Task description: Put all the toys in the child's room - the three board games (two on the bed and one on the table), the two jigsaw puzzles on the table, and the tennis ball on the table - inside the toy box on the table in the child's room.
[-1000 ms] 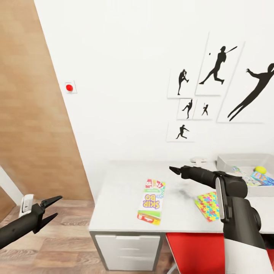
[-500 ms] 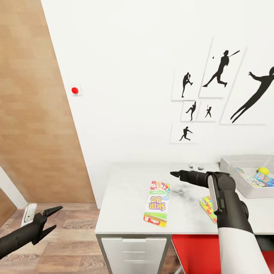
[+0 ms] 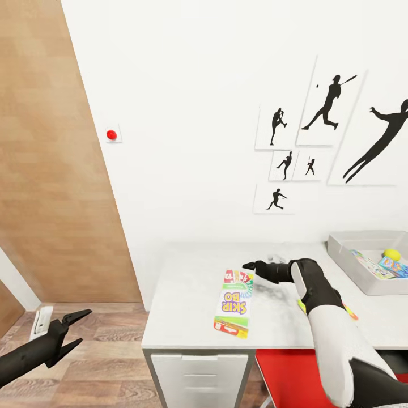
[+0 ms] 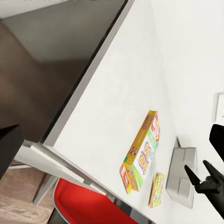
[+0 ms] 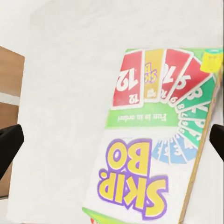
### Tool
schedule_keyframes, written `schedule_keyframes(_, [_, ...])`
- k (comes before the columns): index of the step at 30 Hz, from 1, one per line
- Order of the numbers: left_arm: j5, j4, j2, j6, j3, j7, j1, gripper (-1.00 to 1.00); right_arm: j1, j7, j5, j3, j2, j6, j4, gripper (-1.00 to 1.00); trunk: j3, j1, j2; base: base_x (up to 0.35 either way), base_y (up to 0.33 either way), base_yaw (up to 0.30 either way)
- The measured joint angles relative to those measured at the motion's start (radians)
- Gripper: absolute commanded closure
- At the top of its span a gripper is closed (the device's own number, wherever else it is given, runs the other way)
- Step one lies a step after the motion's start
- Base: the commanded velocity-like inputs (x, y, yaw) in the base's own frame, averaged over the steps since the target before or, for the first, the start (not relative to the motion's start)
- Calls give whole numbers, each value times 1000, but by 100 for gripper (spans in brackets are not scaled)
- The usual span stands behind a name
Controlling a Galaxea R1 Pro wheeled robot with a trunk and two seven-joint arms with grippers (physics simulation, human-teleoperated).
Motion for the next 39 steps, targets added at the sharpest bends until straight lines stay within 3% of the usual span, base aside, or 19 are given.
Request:
schedule_keyframes(3, [-1, -7, 1, 0, -2, 0, 0, -100, -14, -64, -2, -16, 1, -55, 43, -100, 0, 0, 0, 0, 0, 0])
schedule_keyframes(9, [5, -16, 2, 2, -4, -1, 0, -100, -22, -108, -3, -30, -2, -133, 69, -100, 0, 0, 0, 0, 0, 0])
schedule_keyframes(14, [-11, -15, 10, 3, -6, 1, 0, -100, -23, -120, 0, -92, -2, -144, 79, -100, 0, 0, 0, 0, 0, 0])
schedule_keyframes(17, [-74, -8, 7, 2, -5, 1, 0, -100, -32, -159, 0, -112, -2, -142, 116, -100, -9, 11, -21, 0, 0, 0])
schedule_keyframes(21, [-113, -3, 4, 2, -5, 0, 0, -100, -68, -210, -10, -125, -4, -140, 196, -100, -22, 27, -49, 0, 0, 0])
schedule_keyframes(25, [-128, 0, 3, 2, -8, 0, 0, -100, -80, -221, -30, -130, -4, -144, 232, -100, -35, 42, -77, 0, 0, 0])
schedule_keyframes(39, [-134, 24, 2, 0, -12, 1, 0, -100, -85, -224, -38, -132, -5, -150, 241, -100, -79, 96, -175, 0, 0, 0])
